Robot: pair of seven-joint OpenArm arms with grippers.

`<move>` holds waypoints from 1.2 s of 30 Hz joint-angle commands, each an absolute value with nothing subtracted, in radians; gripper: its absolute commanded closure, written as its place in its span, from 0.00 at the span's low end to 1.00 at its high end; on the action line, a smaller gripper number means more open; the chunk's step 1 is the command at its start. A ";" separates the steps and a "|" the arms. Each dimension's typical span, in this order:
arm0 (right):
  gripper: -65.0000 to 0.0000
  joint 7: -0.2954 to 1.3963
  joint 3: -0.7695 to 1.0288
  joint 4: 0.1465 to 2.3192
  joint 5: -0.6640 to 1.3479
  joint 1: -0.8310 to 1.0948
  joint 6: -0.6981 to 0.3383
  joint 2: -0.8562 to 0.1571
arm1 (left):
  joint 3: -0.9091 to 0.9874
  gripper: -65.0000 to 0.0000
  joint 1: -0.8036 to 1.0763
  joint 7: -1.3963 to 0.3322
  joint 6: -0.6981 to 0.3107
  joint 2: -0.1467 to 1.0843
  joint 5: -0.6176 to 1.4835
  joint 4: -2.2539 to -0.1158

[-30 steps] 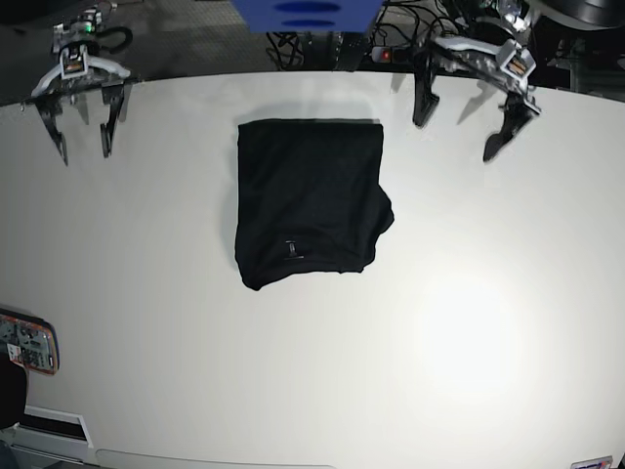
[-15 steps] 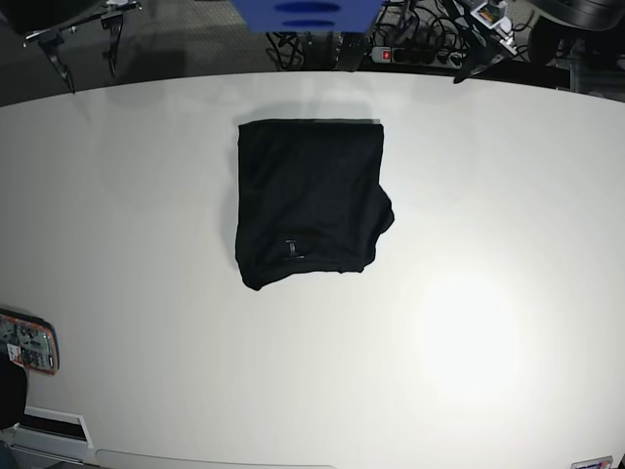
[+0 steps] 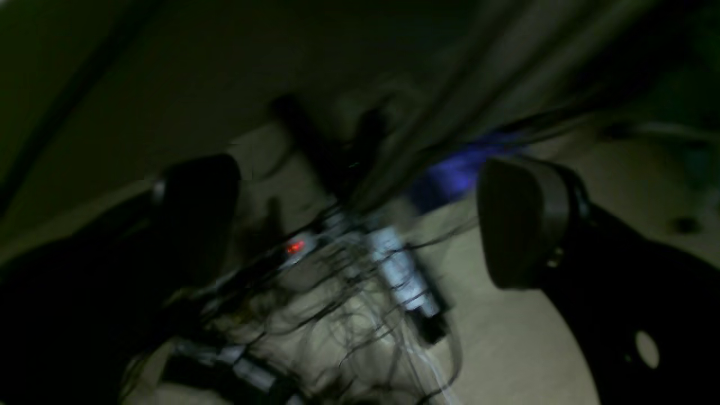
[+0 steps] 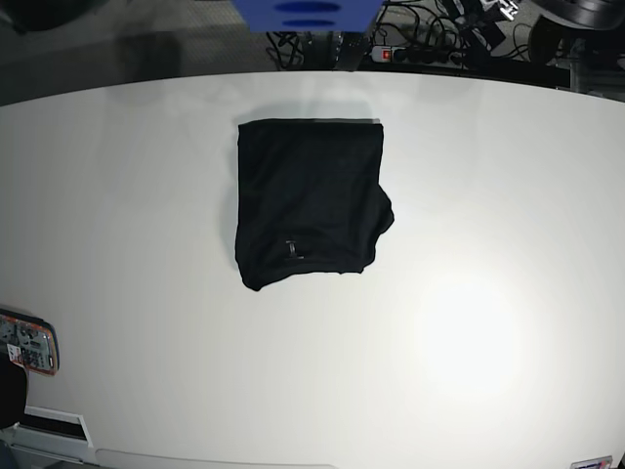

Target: Fold the T-shirt properly

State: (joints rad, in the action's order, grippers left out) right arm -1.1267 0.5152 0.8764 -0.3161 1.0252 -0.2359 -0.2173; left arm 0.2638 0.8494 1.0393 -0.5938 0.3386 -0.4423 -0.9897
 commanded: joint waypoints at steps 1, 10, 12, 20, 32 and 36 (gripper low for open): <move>0.47 -1.153 0.493 0.822 -0.305 1.053 -0.236 -0.223 | 0.263 0.00 0.837 1.070 -0.604 0.343 -0.430 -0.926; 0.47 -1.152 0.381 0.446 -0.303 0.816 -0.236 -0.243 | 0.182 0.00 0.447 1.067 -0.604 0.360 -0.679 -0.220; 0.47 -1.145 0.380 0.343 -0.303 0.780 -0.236 -0.243 | 0.182 0.00 0.354 1.067 -0.604 0.374 -0.730 -0.065; 0.47 -0.961 0.358 0.022 -0.306 0.527 -0.236 -0.251 | 0.182 0.00 0.225 0.638 -0.604 0.328 -0.842 -0.007; 0.47 0.125 0.039 0.025 -0.305 0.186 -0.236 -0.249 | 0.182 0.00 0.182 -0.084 -0.604 0.229 -1.024 -0.117; 0.47 0.150 0.028 0.025 -0.302 0.090 -0.236 -0.186 | 0.186 0.00 0.176 -0.087 -0.604 0.229 -1.036 -0.119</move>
